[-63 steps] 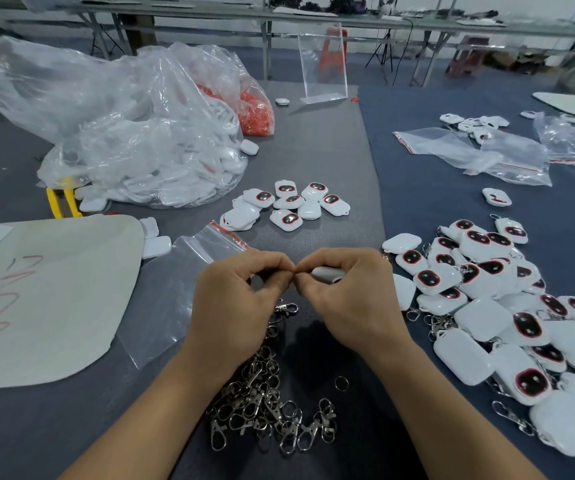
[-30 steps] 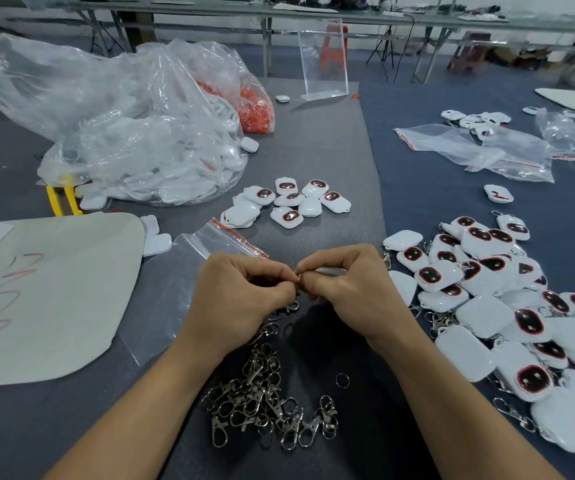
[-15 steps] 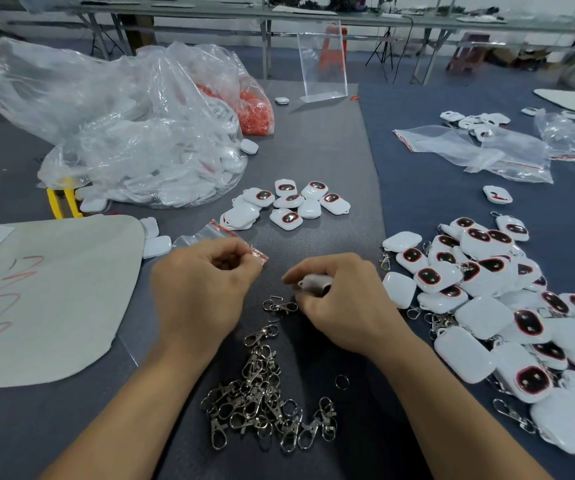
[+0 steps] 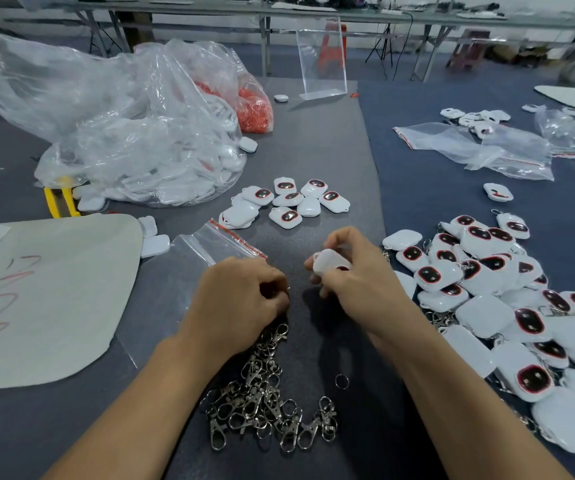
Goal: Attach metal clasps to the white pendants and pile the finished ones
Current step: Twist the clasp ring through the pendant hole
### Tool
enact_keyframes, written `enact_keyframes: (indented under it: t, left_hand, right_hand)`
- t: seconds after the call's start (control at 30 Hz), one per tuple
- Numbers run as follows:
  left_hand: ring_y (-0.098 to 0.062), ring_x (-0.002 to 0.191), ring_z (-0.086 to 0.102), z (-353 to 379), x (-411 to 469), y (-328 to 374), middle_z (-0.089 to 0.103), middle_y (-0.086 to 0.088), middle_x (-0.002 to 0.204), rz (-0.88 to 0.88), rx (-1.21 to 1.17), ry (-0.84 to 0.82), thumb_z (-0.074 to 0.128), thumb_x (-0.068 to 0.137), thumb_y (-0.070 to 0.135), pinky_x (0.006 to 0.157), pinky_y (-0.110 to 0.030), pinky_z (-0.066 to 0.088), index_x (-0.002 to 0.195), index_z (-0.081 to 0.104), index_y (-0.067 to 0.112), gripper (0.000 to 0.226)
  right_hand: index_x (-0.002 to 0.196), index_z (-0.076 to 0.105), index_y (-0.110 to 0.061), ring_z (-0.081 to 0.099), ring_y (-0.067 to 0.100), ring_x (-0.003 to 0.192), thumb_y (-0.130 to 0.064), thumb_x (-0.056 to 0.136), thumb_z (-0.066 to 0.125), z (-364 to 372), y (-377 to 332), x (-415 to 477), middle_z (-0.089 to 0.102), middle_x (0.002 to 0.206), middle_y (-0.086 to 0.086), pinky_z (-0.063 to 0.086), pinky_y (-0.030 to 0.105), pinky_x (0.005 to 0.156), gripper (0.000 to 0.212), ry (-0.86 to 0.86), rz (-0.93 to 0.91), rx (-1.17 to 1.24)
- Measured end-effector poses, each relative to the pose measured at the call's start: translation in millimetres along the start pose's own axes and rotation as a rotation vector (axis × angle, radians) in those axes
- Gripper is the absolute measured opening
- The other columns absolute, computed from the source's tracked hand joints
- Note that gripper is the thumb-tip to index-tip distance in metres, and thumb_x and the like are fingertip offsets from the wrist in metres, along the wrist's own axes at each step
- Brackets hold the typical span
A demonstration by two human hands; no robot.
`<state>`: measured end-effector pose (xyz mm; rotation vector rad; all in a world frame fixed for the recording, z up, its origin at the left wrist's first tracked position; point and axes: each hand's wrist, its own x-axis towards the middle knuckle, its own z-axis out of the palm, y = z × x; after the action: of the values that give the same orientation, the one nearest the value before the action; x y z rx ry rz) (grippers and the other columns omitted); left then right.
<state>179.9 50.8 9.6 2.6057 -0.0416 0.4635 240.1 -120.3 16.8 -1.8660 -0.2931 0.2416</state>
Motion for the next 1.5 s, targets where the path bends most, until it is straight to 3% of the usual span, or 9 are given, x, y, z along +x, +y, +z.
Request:
enact_keyframes:
  t: [0.13, 0.23, 0.4, 0.53, 0.9, 1.17, 1.3, 1.4, 1.5]
  left_hand:
    - [-0.009, 0.065, 0.049, -0.4, 2.8, -2.3, 0.056, 0.011, 0.061, -0.051, -0.122, -0.035, 0.071, 0.069, 0.035, 0.064, -0.029, 0.040, 0.073, 0.075, 0.026, 0.011]
    - [-0.015, 0.061, 0.052, -1.8, 2.9, -3.3, 0.057, 0.004, 0.059, -0.076, -0.179, -0.065, 0.067, 0.067, 0.038, 0.060, -0.031, 0.041, 0.074, 0.076, 0.023, 0.018]
    - [-0.011, 0.058, 0.052, -1.3, 3.3, -5.1, 0.059, 0.005, 0.059, -0.123, -0.238, -0.070, 0.068, 0.066, 0.035, 0.056, -0.024, 0.038, 0.076, 0.076, 0.029, 0.015]
    - [-0.011, 0.068, 0.054, -0.9, 1.3, -1.5, 0.064, 0.007, 0.067, -0.089, -0.125, -0.033, 0.065, 0.068, 0.040, 0.063, -0.031, 0.042, 0.078, 0.078, 0.028, 0.020]
    - [-0.007, 0.069, 0.051, -2.3, 0.1, 0.4, 0.064, 0.005, 0.070, -0.073, -0.119, -0.047, 0.064, 0.070, 0.039, 0.065, -0.027, 0.037, 0.084, 0.080, 0.030, 0.024]
    - [-0.023, 0.077, 0.067, -1.1, -6.2, 7.0, 0.071, 0.004, 0.080, 0.002, 0.089, -0.028, 0.056, 0.080, 0.043, 0.070, -0.039, 0.052, 0.092, 0.079, 0.028, 0.030]
    - [-0.022, 0.070, 0.065, 2.1, -8.7, 10.4, 0.068, 0.003, 0.074, 0.020, 0.160, 0.032, 0.055, 0.081, 0.044, 0.062, -0.039, 0.050, 0.080, 0.077, 0.024, 0.029]
    - [-0.023, 0.056, 0.060, 3.5, -10.9, 13.7, 0.061, 0.002, 0.060, 0.095, 0.265, 0.111, 0.072, 0.077, 0.028, 0.048, -0.030, 0.037, 0.064, 0.068, 0.018, 0.017]
    - [-0.023, 0.050, 0.056, 1.5, -12.5, 13.8, 0.056, 0.002, 0.055, 0.127, 0.312, 0.155, 0.085, 0.067, 0.015, 0.049, -0.026, 0.025, 0.057, 0.062, 0.017, 0.025]
  right_hand:
    - [0.076, 0.067, -0.039, 0.061, 0.012, 0.076, 0.001, 0.081, 0.064, 2.4, 3.3, 2.0, 0.066, 0.091, -0.009, 0.044, 0.022, 0.064, 0.041, -0.023, -0.085, -0.267]
    - [0.092, 0.072, -0.040, 0.066, 0.005, 0.075, -0.014, 0.082, 0.074, 2.7, 1.8, 1.8, 0.071, 0.087, -0.012, 0.050, 0.018, 0.069, 0.027, -0.004, -0.101, -0.265]
    - [0.096, 0.067, -0.034, 0.062, 0.013, 0.063, -0.021, 0.085, 0.077, 4.3, 3.0, 2.3, 0.072, 0.084, -0.005, 0.053, 0.032, 0.066, 0.020, 0.041, -0.065, -0.215]
    - [0.096, 0.066, -0.033, 0.057, 0.004, 0.065, -0.025, 0.090, 0.075, 2.6, 3.5, 1.9, 0.069, 0.079, -0.008, 0.039, 0.018, 0.061, 0.014, 0.064, -0.079, -0.281]
    - [0.089, 0.072, -0.039, 0.059, -0.004, 0.069, -0.018, 0.085, 0.076, 0.8, -2.7, 1.2, 0.065, 0.067, -0.019, 0.041, 0.004, 0.060, 0.021, 0.017, -0.141, -0.337]
    - [0.086, 0.074, -0.029, 0.061, 0.007, 0.070, -0.020, 0.085, 0.074, 2.7, -11.8, -3.7, 0.069, 0.070, -0.007, 0.047, 0.015, 0.060, 0.010, -0.017, -0.187, -0.428]
    - [0.083, 0.077, -0.032, 0.063, 0.002, 0.061, -0.017, 0.082, 0.078, -0.7, -8.6, -1.1, 0.070, 0.068, -0.010, 0.048, 0.012, 0.055, 0.015, -0.024, -0.107, -0.342]
    - [0.084, 0.078, -0.029, 0.063, 0.009, 0.049, -0.014, 0.082, 0.077, -2.0, -5.2, 0.9, 0.071, 0.064, -0.006, 0.047, 0.021, 0.050, 0.016, -0.060, 0.001, -0.222]
    - [0.081, 0.078, -0.022, 0.058, 0.015, 0.044, -0.010, 0.083, 0.075, 0.1, -3.1, -0.6, 0.069, 0.061, 0.005, 0.040, 0.019, 0.041, 0.013, -0.094, 0.104, -0.055]
